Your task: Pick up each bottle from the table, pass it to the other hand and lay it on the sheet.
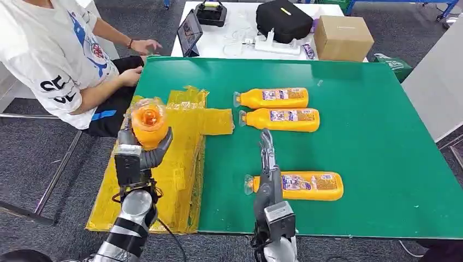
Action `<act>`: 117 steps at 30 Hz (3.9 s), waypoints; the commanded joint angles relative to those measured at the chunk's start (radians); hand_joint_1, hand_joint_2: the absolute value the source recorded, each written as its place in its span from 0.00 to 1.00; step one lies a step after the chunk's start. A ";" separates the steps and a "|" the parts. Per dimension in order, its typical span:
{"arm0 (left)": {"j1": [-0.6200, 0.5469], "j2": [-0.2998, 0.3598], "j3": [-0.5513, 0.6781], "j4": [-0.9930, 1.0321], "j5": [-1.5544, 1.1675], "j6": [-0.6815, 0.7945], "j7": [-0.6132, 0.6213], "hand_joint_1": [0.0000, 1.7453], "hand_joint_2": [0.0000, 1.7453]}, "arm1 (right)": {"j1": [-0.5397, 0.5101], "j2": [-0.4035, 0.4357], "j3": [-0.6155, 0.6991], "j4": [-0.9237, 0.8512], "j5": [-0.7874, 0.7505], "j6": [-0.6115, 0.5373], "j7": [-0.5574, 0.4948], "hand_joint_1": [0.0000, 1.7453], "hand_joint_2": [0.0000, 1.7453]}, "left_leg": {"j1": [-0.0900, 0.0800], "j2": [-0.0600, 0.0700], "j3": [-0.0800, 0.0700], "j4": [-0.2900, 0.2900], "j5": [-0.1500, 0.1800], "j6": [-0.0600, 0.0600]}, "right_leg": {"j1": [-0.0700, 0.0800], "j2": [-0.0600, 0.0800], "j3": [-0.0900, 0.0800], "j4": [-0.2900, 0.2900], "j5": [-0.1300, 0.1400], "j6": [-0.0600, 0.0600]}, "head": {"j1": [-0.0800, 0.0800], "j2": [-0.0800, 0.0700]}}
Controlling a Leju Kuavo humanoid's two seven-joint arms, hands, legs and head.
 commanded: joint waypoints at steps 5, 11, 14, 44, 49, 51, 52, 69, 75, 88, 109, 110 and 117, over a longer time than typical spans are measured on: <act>-0.377 0.178 -0.096 0.731 -0.623 -0.141 0.241 1.00 1.00 | -0.073 -0.012 -0.042 0.055 0.025 0.074 0.000 0.00 0.00 | 0.001 0.003 0.003 -0.001 0.001 -0.002 | 0.001 0.001 0.002 0.000 0.002 -0.001 | -0.001 0.000; -0.383 0.217 -0.141 0.771 -0.734 -0.195 0.255 1.00 1.00 | -0.075 -0.012 -0.048 0.048 -0.002 0.103 0.001 0.00 0.00 | 0.001 0.004 0.002 0.000 0.001 -0.001 | 0.001 0.003 0.001 0.001 0.002 -0.001 | 0.000 0.000; -0.380 0.226 -0.132 0.775 -0.757 -0.211 0.252 1.00 1.00 | -0.072 -0.009 -0.055 0.053 -0.012 0.113 0.001 0.00 0.00 | 0.002 0.004 0.003 0.000 0.001 -0.002 | 0.002 0.002 0.002 0.000 0.001 -0.001 | 0.000 0.000; -0.250 0.190 0.031 0.657 -0.458 -0.524 0.106 0.00 0.00 | -0.070 0.041 -0.157 0.171 -0.094 0.146 0.047 0.00 0.00 | 0.001 0.001 0.005 -0.002 0.002 -0.001 | 0.000 0.000 0.006 -0.001 0.002 0.000 | 0.000 0.000; -0.205 0.160 0.166 0.582 -0.206 -0.668 0.040 0.00 0.00 | -0.075 0.045 -0.177 0.204 -0.124 0.143 0.057 0.00 0.00 | 0.001 0.001 0.007 -0.002 0.002 -0.001 | 0.001 0.000 0.008 -0.001 0.002 0.000 | 0.000 0.000; -0.185 0.154 0.177 0.538 -0.160 -0.680 0.042 0.00 0.00 | -0.075 0.043 -0.169 0.213 -0.125 0.149 0.059 0.00 0.00 | 0.001 0.002 0.008 -0.002 0.002 -0.001 | 0.001 0.000 0.008 -0.002 0.003 -0.001 | 0.000 0.000; -0.165 0.123 0.240 0.477 -0.046 -0.652 0.018 0.00 0.00 | -0.074 0.041 -0.158 0.216 -0.127 0.161 0.060 0.00 0.00 | 0.002 0.003 0.008 -0.002 0.002 -0.001 | 0.002 0.001 0.009 -0.003 0.003 -0.001 | 0.000 0.000; -0.026 0.020 0.215 0.117 -0.027 0.021 -0.205 0.00 1.00 | -0.128 -0.202 -0.063 0.175 0.426 0.085 0.321 0.00 1.00 | 0.002 0.001 0.005 0.000 0.002 0.000 | 0.002 -0.002 0.007 -0.002 0.002 0.000 | 0.000 0.000; 0.027 0.028 0.167 0.163 -0.090 0.003 -0.173 0.00 1.00 | -0.129 -0.314 -0.159 0.101 0.506 0.132 0.423 0.00 1.00 | -0.001 -0.001 0.004 0.000 0.002 0.000 | 0.000 -0.003 0.006 -0.002 0.001 0.000 | 0.000 0.000; 0.057 0.024 0.167 0.217 -0.119 -0.049 -0.146 0.00 1.00 | -0.081 -0.407 -0.222 0.058 0.508 0.240 0.526 0.00 1.00 | 0.000 0.000 0.004 0.001 0.001 -0.001 | 0.001 -0.003 0.005 -0.002 0.001 -0.001 | 0.000 0.000; 0.012 0.011 0.147 0.313 -0.115 -0.075 -0.141 0.00 1.00 | -0.069 -0.518 -0.213 0.124 0.417 0.411 0.560 0.00 1.00 | -0.001 -0.001 0.002 0.000 0.001 -0.001 | -0.001 -0.003 0.003 -0.002 0.001 -0.001 | 0.000 0.000; 0.012 0.011 0.145 0.313 -0.112 -0.077 -0.142 0.00 1.00 | -0.068 -0.526 -0.208 0.120 0.409 0.421 0.562 0.00 1.00 | -0.001 0.000 0.003 0.000 0.001 -0.001 | 0.000 -0.003 0.004 -0.002 0.001 -0.001 | 0.000 0.000; -0.006 0.005 0.128 0.339 -0.094 -0.089 -0.147 0.00 1.00 | -0.035 -0.676 -0.221 0.050 0.345 0.517 0.609 0.00 1.00 | -0.001 -0.003 0.002 0.002 0.001 -0.001 | -0.001 -0.006 0.004 -0.001 0.000 -0.001 | 0.000 0.000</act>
